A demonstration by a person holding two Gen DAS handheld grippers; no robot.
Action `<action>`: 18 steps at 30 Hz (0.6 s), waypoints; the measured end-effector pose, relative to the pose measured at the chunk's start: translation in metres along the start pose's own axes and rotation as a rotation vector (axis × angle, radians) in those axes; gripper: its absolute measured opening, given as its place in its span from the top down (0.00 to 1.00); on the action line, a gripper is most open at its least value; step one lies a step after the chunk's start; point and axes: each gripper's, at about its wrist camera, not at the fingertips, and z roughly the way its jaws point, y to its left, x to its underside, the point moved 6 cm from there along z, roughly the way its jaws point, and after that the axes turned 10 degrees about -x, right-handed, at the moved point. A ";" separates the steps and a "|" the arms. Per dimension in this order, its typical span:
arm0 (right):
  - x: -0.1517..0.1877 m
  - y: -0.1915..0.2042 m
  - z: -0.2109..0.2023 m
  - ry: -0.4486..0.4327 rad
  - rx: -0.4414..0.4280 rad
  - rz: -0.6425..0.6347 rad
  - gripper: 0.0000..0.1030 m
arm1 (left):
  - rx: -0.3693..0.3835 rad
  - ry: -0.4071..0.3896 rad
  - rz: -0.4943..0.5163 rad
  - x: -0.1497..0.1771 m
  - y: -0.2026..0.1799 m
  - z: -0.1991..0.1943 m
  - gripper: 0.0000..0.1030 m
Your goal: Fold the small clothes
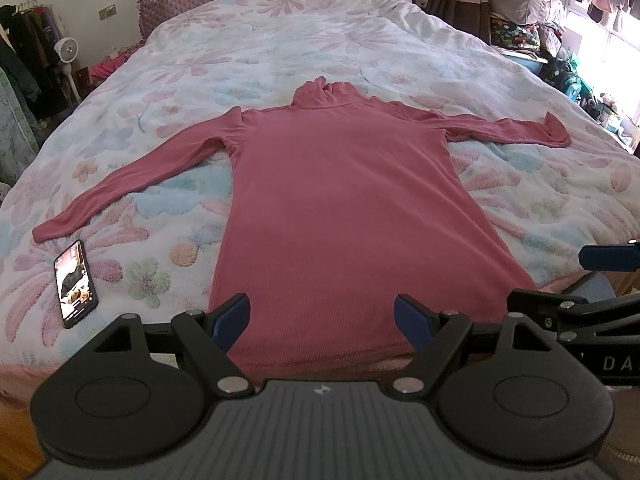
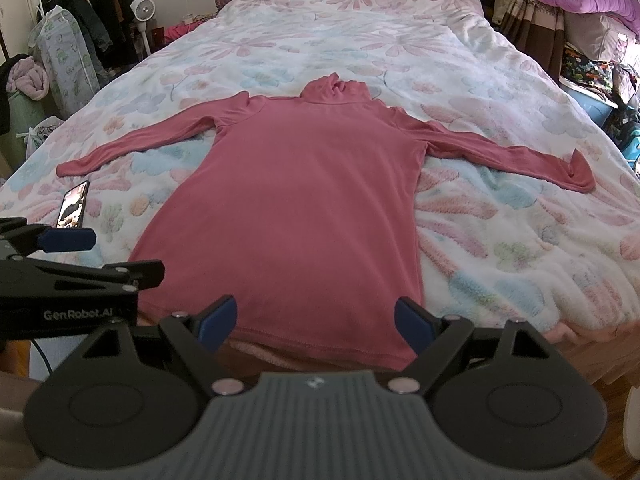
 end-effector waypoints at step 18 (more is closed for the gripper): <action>-0.001 0.000 0.001 0.001 -0.001 0.000 0.20 | 0.001 0.001 -0.001 0.000 0.000 0.000 0.07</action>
